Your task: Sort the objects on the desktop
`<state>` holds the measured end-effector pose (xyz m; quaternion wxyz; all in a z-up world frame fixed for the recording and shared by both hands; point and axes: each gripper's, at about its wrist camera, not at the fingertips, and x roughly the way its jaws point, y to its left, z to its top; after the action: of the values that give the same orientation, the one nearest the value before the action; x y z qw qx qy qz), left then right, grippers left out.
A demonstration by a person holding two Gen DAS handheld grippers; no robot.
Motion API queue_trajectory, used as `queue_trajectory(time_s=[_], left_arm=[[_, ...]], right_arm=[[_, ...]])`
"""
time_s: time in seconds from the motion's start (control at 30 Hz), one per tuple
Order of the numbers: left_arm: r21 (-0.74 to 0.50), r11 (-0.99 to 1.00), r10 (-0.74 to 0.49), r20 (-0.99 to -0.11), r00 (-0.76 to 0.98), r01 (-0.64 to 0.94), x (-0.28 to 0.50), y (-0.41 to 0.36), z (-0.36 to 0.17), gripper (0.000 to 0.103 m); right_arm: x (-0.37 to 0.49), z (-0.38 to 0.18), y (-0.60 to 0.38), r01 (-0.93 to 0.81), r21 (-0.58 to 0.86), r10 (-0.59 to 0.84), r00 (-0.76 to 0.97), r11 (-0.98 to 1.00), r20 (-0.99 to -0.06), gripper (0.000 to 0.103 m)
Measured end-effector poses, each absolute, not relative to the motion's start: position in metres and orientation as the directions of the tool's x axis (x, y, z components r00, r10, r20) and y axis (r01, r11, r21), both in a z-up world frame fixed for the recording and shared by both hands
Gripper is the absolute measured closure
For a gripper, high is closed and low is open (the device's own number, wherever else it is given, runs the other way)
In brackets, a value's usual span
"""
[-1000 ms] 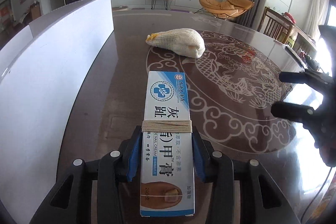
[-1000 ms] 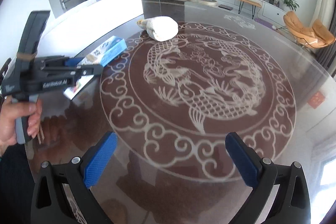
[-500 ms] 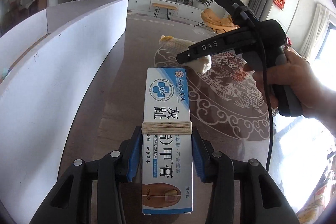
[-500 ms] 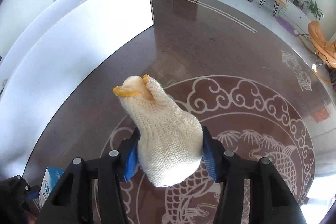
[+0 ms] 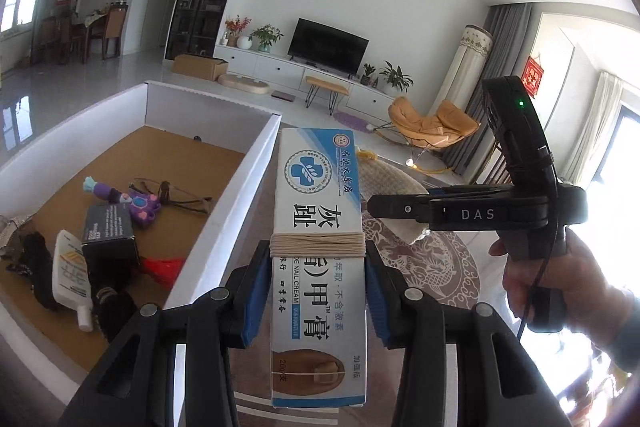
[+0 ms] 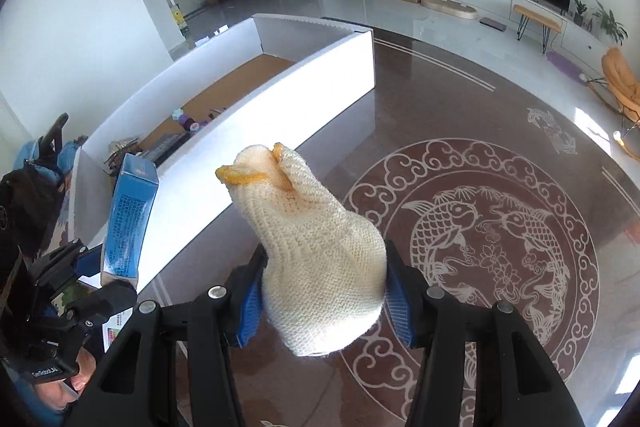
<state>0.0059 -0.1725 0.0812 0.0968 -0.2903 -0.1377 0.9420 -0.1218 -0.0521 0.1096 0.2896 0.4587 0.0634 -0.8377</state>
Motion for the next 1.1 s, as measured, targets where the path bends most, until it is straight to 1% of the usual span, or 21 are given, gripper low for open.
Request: queue_trajectory(time_s=[0.1, 0.13, 0.23, 0.3, 0.4, 0.53, 0.57, 0.6, 0.63, 0.67, 0.7, 0.73, 0.77, 0.83, 0.87, 0.93, 1.03, 1.1], left_arm=[[-0.305, -0.952, 0.191, -0.511, -0.838, -0.031, 0.004, -0.221, 0.104, 0.06], [-0.288, -0.958, 0.16, -0.52, -0.839, -0.004, 0.002, -0.238, 0.108, 0.059], [-0.253, -0.965, 0.096, -0.572, -0.814, 0.064, -0.012, -0.282, 0.106, 0.06], [-0.208, -0.972, 0.047, -0.623, -0.781, 0.107, -0.027, -0.303, 0.095, 0.06], [-0.143, -0.978, -0.008, -0.706, -0.708, 0.154, -0.054, -0.325, 0.069, 0.06], [-0.096, -0.978, -0.038, -0.792, -0.609, 0.186, -0.078, -0.337, 0.034, 0.059], [-0.08, -0.978, -0.052, -0.804, -0.592, 0.194, -0.082, -0.337, 0.028, 0.058], [-0.067, -0.977, -0.065, -0.814, -0.578, 0.204, -0.085, -0.339, 0.023, 0.057], [-0.063, -0.974, -0.073, -0.823, -0.564, 0.218, -0.087, -0.339, 0.022, 0.054], [-0.064, -0.97, -0.078, -0.828, -0.556, 0.233, -0.086, -0.34, 0.021, 0.048], [-0.07, -0.967, -0.082, -0.825, -0.559, 0.246, -0.084, -0.342, 0.022, 0.035], [-0.071, -0.965, -0.091, -0.812, -0.576, 0.252, -0.081, -0.342, 0.025, 0.024], [-0.062, -0.965, -0.109, -0.791, -0.602, 0.256, -0.075, -0.339, 0.032, 0.021], [-0.013, -0.961, -0.172, -0.756, -0.631, 0.276, -0.069, -0.334, 0.046, 0.004], [0.018, -0.955, -0.212, -0.743, -0.635, 0.298, -0.066, -0.331, 0.053, 0.001], [0.046, -0.932, -0.282, -0.714, -0.641, 0.358, -0.065, -0.33, 0.064, 0.0], [-0.027, -0.919, -0.255, -0.721, -0.644, 0.394, -0.061, -0.337, 0.072, 0.0], [-0.025, -0.908, -0.28, -0.704, -0.652, 0.417, -0.054, -0.333, 0.076, 0.0]], right_arm=[[-0.121, 0.139, -0.107, 0.6, 0.177, -0.494, -0.419, -0.78, -0.762, 0.05], [-0.121, 0.147, -0.125, 0.616, 0.184, -0.514, -0.416, -0.766, -0.75, 0.05], [-0.125, 0.16, -0.178, 0.657, 0.198, -0.557, -0.397, -0.728, -0.729, 0.05], [-0.129, 0.158, -0.213, 0.671, 0.201, -0.561, -0.375, -0.713, -0.738, 0.05], [-0.139, 0.137, -0.26, 0.677, 0.166, -0.52, -0.363, -0.718, -0.773, 0.05], [-0.155, 0.094, -0.306, 0.663, 0.081, -0.399, -0.344, -0.744, -0.85, 0.048], [-0.159, 0.085, -0.313, 0.654, 0.077, -0.376, -0.331, -0.752, -0.865, 0.045], [-0.166, 0.076, -0.317, 0.646, 0.084, -0.357, -0.304, -0.758, -0.883, 0.035], [-0.17, 0.068, -0.319, 0.637, 0.089, -0.339, -0.282, -0.766, -0.898, 0.028], [-0.173, 0.063, -0.319, 0.627, 0.09, -0.327, -0.273, -0.774, -0.905, 0.016], [-0.174, 0.061, -0.318, 0.618, 0.091, -0.322, -0.273, -0.781, -0.907, 0.012], [-0.175, 0.062, -0.315, 0.61, 0.091, -0.319, -0.277, -0.787, -0.906, 0.012], [-0.174, 0.065, -0.314, 0.602, 0.086, -0.315, -0.285, -0.794, -0.905, 0.011], [-0.172, 0.076, -0.309, 0.598, 0.086, -0.321, -0.299, -0.797, -0.898, 0.007], [-0.171, 0.082, -0.307, 0.602, 0.093, -0.334, -0.303, -0.793, -0.892, 0.003], [-0.167, 0.095, -0.301, 0.604, 0.093, -0.349, -0.322, -0.792, -0.88, 0.0], [-0.165, 0.11, -0.294, 0.597, 0.096, -0.362, -0.344, -0.796, -0.867, 0.0], [-0.166, 0.116, -0.288, 0.585, 0.102, -0.366, -0.353, -0.805, -0.861, 0.0]])
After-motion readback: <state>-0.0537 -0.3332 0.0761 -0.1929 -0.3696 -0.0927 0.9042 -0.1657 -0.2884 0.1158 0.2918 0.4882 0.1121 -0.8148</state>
